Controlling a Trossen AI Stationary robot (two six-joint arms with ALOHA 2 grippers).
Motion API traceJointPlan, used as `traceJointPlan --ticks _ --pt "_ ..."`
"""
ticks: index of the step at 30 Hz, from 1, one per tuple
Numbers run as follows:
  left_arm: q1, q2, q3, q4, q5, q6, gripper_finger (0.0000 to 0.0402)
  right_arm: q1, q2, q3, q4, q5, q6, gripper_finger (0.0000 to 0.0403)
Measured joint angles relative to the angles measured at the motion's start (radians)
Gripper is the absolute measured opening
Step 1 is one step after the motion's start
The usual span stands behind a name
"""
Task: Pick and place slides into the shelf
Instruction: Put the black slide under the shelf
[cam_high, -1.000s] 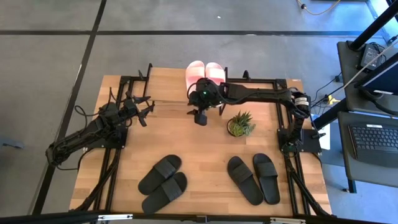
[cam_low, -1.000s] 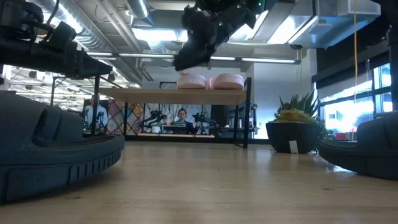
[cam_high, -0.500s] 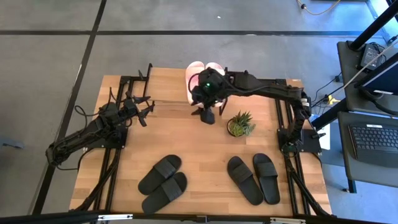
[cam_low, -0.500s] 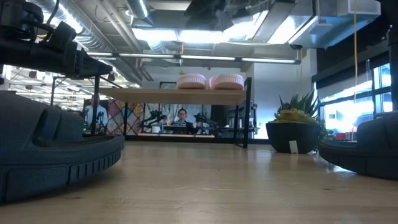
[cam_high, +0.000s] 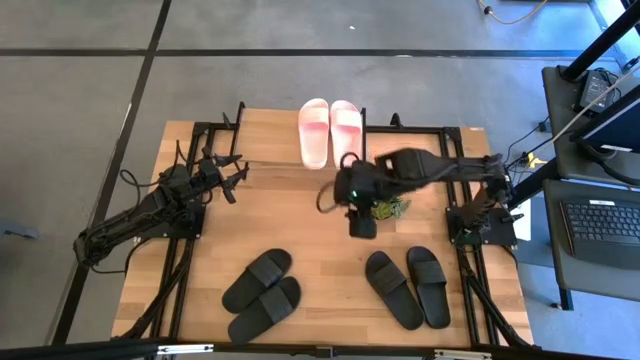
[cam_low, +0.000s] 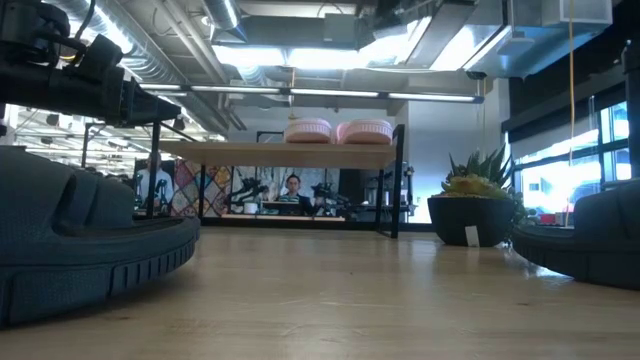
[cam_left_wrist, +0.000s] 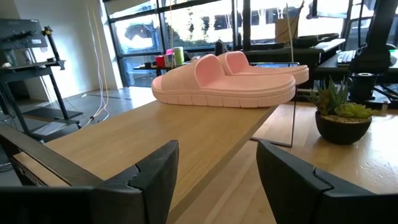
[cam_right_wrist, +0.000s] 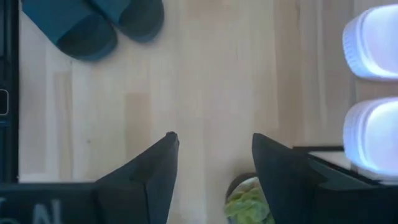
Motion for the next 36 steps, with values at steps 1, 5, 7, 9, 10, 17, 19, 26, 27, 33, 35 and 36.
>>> traceJointPlan --ticks 1,5,7,9,10,17,19,26,27,33,35,36 --pt "0.000 0.000 0.000 0.000 0.000 0.000 0.0208 0.027 -0.003 0.000 -0.006 0.024 0.027 0.0206" --pt "0.000 0.000 0.000 0.000 0.000 -0.001 0.0208 0.138 -0.004 0.000 -0.016 0.092 0.151 0.0206" --pt "0.000 0.000 0.000 0.000 0.000 -0.001 0.0208 0.196 -0.004 0.000 -0.019 0.093 0.219 0.0206" --pt "0.000 0.000 0.000 0.000 0.000 -0.001 0.0208 0.254 -0.004 0.000 -0.019 0.111 0.308 0.0206" --pt "0.000 0.000 0.000 0.000 0.002 -0.005 0.0208 0.284 -0.003 0.000 -0.019 0.133 0.357 0.0206" --pt "0.000 0.000 0.000 0.013 0.089 -0.200 0.0208 0.510 0.001 0.000 -0.019 0.384 0.640 0.0206" --pt "0.000 0.000 0.000 0.024 0.150 -0.251 0.0208 0.572 0.001 -0.010 -0.015 0.475 0.715 0.0206" --pt "-0.029 0.000 0.001 0.143 0.350 -0.366 0.0208 0.671 0.001 -0.233 0.019 0.621 0.995 0.0206" --pt "-0.045 0.000 0.008 0.151 0.350 -0.366 0.0208 0.670 0.002 -0.289 0.041 0.618 1.027 0.0206" --pt "-0.183 0.012 0.117 0.142 0.273 -0.340 0.0208 0.659 0.003 -0.528 0.226 0.614 1.139 0.0206" --pt "-0.240 0.031 0.172 0.136 0.245 -0.300 0.0208 0.656 0.000 -0.548 0.235 0.617 1.145 0.0206" --pt "-0.269 0.050 0.201 0.133 0.228 -0.277 0.0208 0.654 -0.002 -0.555 0.236 0.624 1.145 0.0206"
